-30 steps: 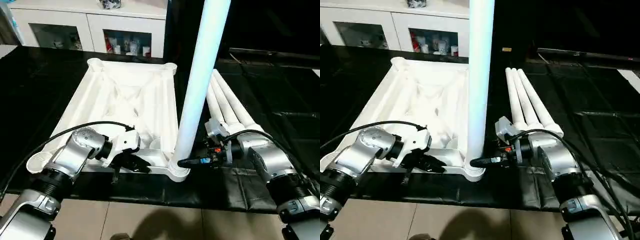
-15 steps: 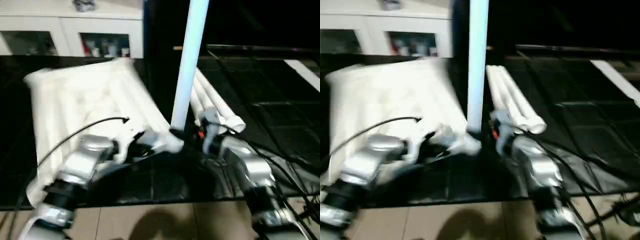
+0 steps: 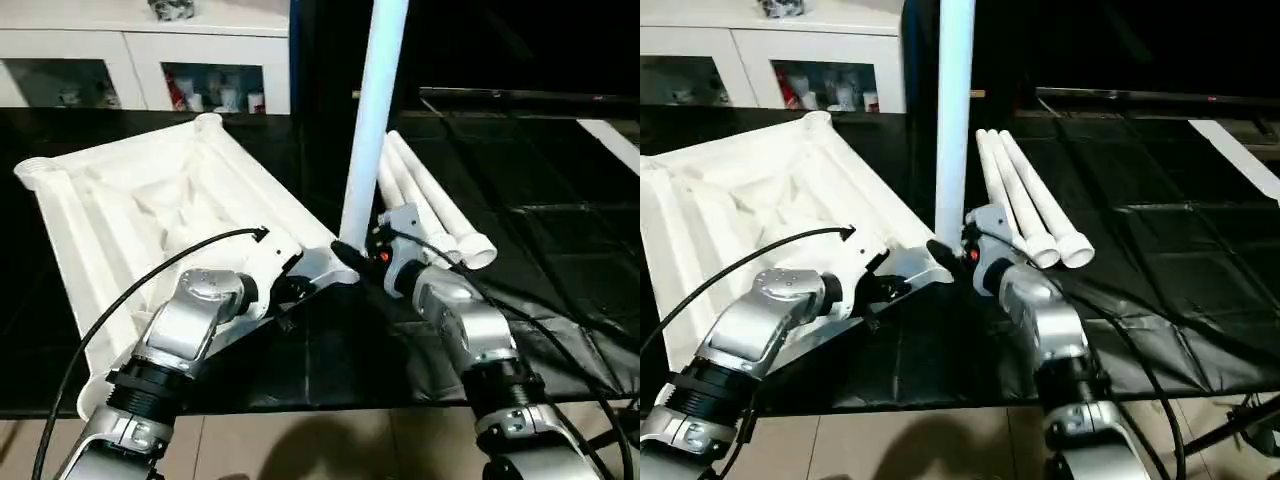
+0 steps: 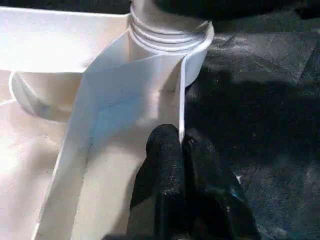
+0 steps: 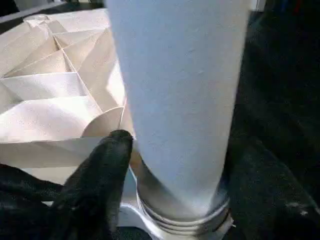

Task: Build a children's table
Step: Rotate leg to tighten, then rotate table base

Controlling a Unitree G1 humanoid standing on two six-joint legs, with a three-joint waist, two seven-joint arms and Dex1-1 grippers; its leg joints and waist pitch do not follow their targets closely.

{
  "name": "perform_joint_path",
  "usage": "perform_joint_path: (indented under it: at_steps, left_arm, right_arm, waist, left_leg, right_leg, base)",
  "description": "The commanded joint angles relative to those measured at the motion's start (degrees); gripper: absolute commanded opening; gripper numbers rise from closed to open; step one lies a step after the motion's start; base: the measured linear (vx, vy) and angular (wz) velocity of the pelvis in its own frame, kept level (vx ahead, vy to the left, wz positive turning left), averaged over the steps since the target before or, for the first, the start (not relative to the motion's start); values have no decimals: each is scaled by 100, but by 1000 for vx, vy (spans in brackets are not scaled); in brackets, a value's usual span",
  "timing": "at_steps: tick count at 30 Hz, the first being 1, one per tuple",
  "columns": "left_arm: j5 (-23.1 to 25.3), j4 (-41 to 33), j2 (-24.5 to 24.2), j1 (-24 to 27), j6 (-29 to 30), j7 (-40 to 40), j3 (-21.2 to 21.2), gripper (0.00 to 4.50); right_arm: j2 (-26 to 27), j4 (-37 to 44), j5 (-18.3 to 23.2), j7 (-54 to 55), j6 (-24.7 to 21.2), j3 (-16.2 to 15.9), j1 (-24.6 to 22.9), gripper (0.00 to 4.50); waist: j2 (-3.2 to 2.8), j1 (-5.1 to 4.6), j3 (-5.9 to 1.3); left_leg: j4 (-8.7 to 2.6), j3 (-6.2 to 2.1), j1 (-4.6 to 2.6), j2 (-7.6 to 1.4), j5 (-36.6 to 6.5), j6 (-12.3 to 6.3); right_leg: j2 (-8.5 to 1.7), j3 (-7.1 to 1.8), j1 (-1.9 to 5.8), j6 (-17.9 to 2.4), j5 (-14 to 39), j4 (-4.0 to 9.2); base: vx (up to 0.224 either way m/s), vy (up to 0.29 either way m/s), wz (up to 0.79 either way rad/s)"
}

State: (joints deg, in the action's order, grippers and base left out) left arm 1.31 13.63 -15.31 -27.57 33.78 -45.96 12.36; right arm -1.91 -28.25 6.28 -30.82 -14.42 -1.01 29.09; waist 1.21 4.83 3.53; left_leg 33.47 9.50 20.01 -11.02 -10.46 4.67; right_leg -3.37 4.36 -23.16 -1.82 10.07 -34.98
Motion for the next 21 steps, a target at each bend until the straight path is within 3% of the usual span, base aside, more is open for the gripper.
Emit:
perform_joint_path:
  at_steps: [1,4,7,8,11,12,13,16,21]
  left_arm:
    - [-38,-79,79,-195,-450,-35,39,0]
    - [-2,70,67,-210,-744,55,12,0]
    - [-75,110,46,-180,-882,50,5,0]
    - [-145,115,85,-171,-849,53,-54,43]
    - [-220,73,110,-142,-882,12,-98,60]
    - [-253,9,119,-107,-869,17,-132,71]
    - [-204,-41,87,-76,-989,62,-128,83]
    - [-120,-96,-10,-50,-1279,196,-168,96]
    - [-266,-459,-336,-55,-923,348,-646,96]
  right_arm:
    - [64,-76,120,-219,-68,-236,-176,326]
    - [-153,163,35,-244,37,-205,-350,354]
    - [-303,571,181,-335,160,44,-643,378]
    - [-372,752,260,-426,251,116,-771,391]
    - [-465,1070,404,-574,236,157,-982,410]
    - [-520,1286,522,-697,185,164,-1132,422]
    - [-597,1503,649,-881,124,130,-1287,430]
    - [-714,1739,763,-1191,39,-12,-1472,441]
    - [-696,1452,337,-1021,144,-317,-1397,446]
  waist:
    - [-79,13,-372]
    - [-67,34,-374]
    - [-24,58,-369]
    - [-23,67,-365]
    - [-17,71,-371]
    - [11,77,-370]
    - [43,84,-374]
    - [32,96,-368]
    - [-10,57,-353]
  left_leg:
    - [-404,-56,-10,-182,-1298,-70]
    - [-409,-56,3,-185,-1244,-80]
    - [-400,-41,10,-170,-1197,-136]
    - [-402,-41,14,-178,-1187,-151]
    - [-400,-46,20,-190,-1188,-179]
    - [-405,-48,23,-198,-1170,-195]
    - [-402,-44,27,-204,-1118,-235]
    - [-400,-46,44,-190,-1089,-305]
    - [-403,-54,34,-174,-1161,-189]
  right_leg:
    - [-460,-315,292,-815,1755,526]
    - [-462,-311,315,-792,1693,511]
    - [-471,-319,317,-702,1898,531]
    - [-476,-317,313,-653,1985,543]
    - [-481,-309,307,-661,2049,552]
    - [-481,-307,312,-669,1995,548]
    - [-472,-311,314,-684,1829,521]
    - [-476,-307,324,-634,1852,525]
    - [-472,-290,292,-625,2212,551]
  base:
    - [0,0,0]
    - [0,0,0]
    - [0,0,0]
    - [0,0,0]
    - [0,0,0]
    - [0,0,0]
    - [0,0,0]
    - [0,0,0]
    - [0,0,0]
